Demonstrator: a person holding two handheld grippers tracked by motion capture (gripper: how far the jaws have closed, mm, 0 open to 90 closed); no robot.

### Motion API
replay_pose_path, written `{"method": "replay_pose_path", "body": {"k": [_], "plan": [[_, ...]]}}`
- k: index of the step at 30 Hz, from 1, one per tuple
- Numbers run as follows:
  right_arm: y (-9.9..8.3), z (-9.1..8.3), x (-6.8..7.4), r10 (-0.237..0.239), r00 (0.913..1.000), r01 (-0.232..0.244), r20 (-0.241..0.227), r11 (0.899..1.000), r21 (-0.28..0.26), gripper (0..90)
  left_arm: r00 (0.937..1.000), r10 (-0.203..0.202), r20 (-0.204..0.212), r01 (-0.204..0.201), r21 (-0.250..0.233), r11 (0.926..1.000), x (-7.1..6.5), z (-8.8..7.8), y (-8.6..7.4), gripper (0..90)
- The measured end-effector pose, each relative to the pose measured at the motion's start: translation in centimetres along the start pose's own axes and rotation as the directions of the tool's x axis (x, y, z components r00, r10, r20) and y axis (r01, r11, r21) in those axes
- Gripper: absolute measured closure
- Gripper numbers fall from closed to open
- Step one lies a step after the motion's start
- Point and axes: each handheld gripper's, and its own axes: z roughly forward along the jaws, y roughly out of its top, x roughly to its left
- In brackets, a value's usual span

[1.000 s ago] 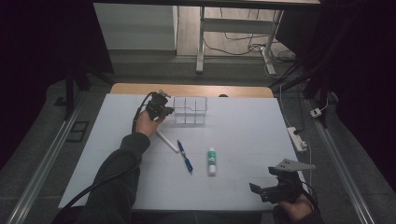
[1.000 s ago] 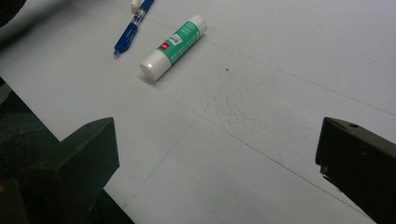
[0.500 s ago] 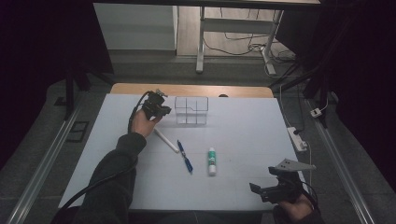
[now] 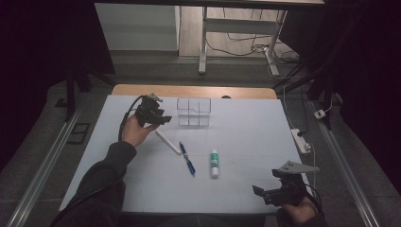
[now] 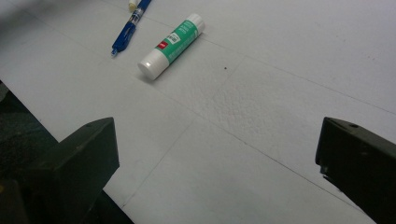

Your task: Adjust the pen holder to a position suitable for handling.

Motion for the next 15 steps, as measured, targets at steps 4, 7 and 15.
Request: {"method": "replay_pose_path", "body": {"k": [4,7,15], "plan": [[0.0,0.0,0.0,-0.001,1.0,0.001,0.001,1.0,0.001,0.0,0.9998,0.007,0.021,-0.007,-0.013,0.9999,-0.8,-1.3,-0.8,39.5],[0.0,0.0,0.0,0.0,1.0,0.0,0.001,1.0,0.003,0.0,0.9992,0.008,0.04,-0.007,-0.025,0.9997,-1.4,-2.5,-1.6,35.0],[0.0,0.0,0.0,0.001,1.0,-0.001,0.003,1.0,0.004,0.0,0.9986,0.0,0.054,0.004,-0.067,0.9978,-2.6,-6.4,-4.3,18.6]]}}
